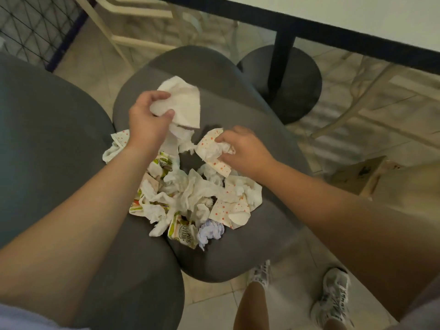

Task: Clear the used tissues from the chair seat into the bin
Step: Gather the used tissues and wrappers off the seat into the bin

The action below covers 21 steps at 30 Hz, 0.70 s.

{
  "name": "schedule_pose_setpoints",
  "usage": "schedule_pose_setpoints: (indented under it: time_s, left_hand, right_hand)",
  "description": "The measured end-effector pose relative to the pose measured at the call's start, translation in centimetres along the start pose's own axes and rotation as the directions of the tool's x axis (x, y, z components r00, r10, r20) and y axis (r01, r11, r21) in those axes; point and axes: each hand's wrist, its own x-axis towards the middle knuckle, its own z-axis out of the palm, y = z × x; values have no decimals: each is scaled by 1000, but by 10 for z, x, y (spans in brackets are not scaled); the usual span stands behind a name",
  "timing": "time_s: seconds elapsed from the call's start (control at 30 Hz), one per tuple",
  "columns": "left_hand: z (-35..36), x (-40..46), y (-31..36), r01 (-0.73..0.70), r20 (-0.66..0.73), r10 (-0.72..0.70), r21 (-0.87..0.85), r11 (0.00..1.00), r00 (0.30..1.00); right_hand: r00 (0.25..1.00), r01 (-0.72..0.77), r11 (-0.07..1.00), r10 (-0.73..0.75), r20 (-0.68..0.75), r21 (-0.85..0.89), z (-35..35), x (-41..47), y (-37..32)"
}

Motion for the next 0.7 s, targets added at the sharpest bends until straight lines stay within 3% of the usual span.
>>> schedule_pose_setpoints:
  time_s: [0.07,0.17,0.3,0.37,0.47,0.6,0.7]
  left_hand:
    - [5,0,7,176,-66,-206,-310,934,976]
    - [12,4,10,352,51,-423,-649,675,905]
    - [22,-3,15,508,332,-481,-809,297,811]
    - [25,-11,13,616,498,-427,-762,200,755]
    - [29,-27,9,738,671,-311,-580,344,673]
    - [36,-44,6,702,690,-313,-396,592,653]
    - [40,-49,10,653,703,-311,-283,703,640]
  right_hand:
    - [999,3,1000,-2,48,-15,-2,-8,5]
    - [996,0,1000,1,88,-13,-1,-17,8]
    - [995,38,999,-36,90,-25,2,-21,12]
    - [994,57,998,-53,96,-39,2,-20,11]
    - [991,97,991,-87,104,-96,2,-17,8]
    - [983,177,957,-161,88,-228,3,-20,15]
    - [982,188,923,-172,76,-336,1,-28,22]
